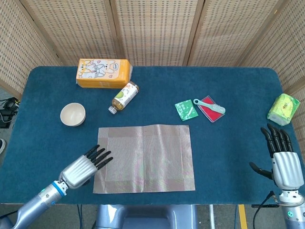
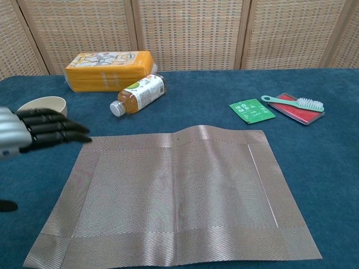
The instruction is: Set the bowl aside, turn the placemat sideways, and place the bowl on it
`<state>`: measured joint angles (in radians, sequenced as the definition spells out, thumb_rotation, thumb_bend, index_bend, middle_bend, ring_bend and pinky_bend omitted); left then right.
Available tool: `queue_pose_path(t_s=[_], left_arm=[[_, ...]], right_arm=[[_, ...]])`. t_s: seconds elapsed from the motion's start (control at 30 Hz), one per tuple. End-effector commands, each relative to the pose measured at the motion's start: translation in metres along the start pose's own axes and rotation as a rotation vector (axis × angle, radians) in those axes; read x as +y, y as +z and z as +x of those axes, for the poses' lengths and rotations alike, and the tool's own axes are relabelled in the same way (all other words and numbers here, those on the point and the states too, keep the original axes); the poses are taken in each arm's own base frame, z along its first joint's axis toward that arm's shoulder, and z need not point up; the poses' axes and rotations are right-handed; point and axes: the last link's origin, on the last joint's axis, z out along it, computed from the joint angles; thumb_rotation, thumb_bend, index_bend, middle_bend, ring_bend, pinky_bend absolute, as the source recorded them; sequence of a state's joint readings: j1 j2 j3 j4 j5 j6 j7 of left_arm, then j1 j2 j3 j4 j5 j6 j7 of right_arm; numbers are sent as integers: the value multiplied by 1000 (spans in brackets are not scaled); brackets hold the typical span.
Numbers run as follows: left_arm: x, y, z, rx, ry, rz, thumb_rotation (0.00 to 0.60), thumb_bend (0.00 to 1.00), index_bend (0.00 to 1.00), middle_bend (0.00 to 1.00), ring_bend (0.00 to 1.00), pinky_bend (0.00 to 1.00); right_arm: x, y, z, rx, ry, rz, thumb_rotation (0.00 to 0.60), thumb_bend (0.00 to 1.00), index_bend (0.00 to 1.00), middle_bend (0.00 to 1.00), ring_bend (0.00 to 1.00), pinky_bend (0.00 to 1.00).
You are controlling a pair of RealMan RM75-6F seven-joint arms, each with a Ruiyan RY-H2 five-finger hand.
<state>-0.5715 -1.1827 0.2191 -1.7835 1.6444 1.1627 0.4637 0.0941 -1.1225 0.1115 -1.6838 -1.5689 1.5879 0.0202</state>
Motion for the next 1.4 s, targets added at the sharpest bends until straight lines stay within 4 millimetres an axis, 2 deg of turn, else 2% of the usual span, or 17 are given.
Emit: queue_pose_path(t_s=[0.03,0.1,0.2,0.33,0.43,0.57,0.7,0.87,1.07,1.17,1.27,1.33,1.4], left_arm=[[-39,-19,27,172,-84,240,600,0,0,0,0,0],[-53,-23,31,210,-118,330,600,0,0,0,0,0],[-75,-20,33,222,-182,409,600,0,0,0,0,0],[-117,3,25,167,-242,496,600,0,0,0,0,0],[-144,26,9,116,-300,538,600,0,11,0,0,0],[-162,52,-15,53,-361,546,600,0,89,0,0,0],[-172,73,-34,41,-388,541,600,0,161,0,0,0],[-176,87,-53,3,-414,553,600,4,246,0,0,0],[-175,101,-68,-24,-428,565,600,105,375,0,0,0],[-176,105,-73,-54,-432,573,600,187,440,0,0,0],[-176,109,-76,-64,-428,579,600,336,484,0,0,0],[-176,110,-76,-59,-428,582,600,433,552,0,0,0],[-176,111,-76,-47,-427,584,600,464,612,0,0,0]], right_arm=[[-1,1,-5,-16,-10,-2,600,0,0,0,0,0],[-1,2,-7,-21,-15,-2,600,0,0,0,0,0],[-3,2,-8,-23,-20,-1,600,0,0,0,0,0],[-3,3,-9,-22,-24,0,600,0,0,0,0,0],[-3,3,-9,-21,-25,0,600,0,0,0,0,0],[-3,3,-10,-22,-29,-1,600,0,0,0,0,0],[-3,3,-11,-24,-32,-3,600,0,0,0,0,0],[-2,4,-12,-27,-35,-6,600,0,0,0,0,0],[-2,4,-12,-30,-35,-8,600,0,0,0,0,0],[-2,4,-12,-29,-33,-9,600,0,0,0,0,0],[-1,4,-11,-28,-32,-10,600,0,0,0,0,0],[-1,5,-11,-28,-32,-9,600,0,0,0,0,0],[-1,5,-11,-28,-31,-10,600,0,0,0,0,0]])
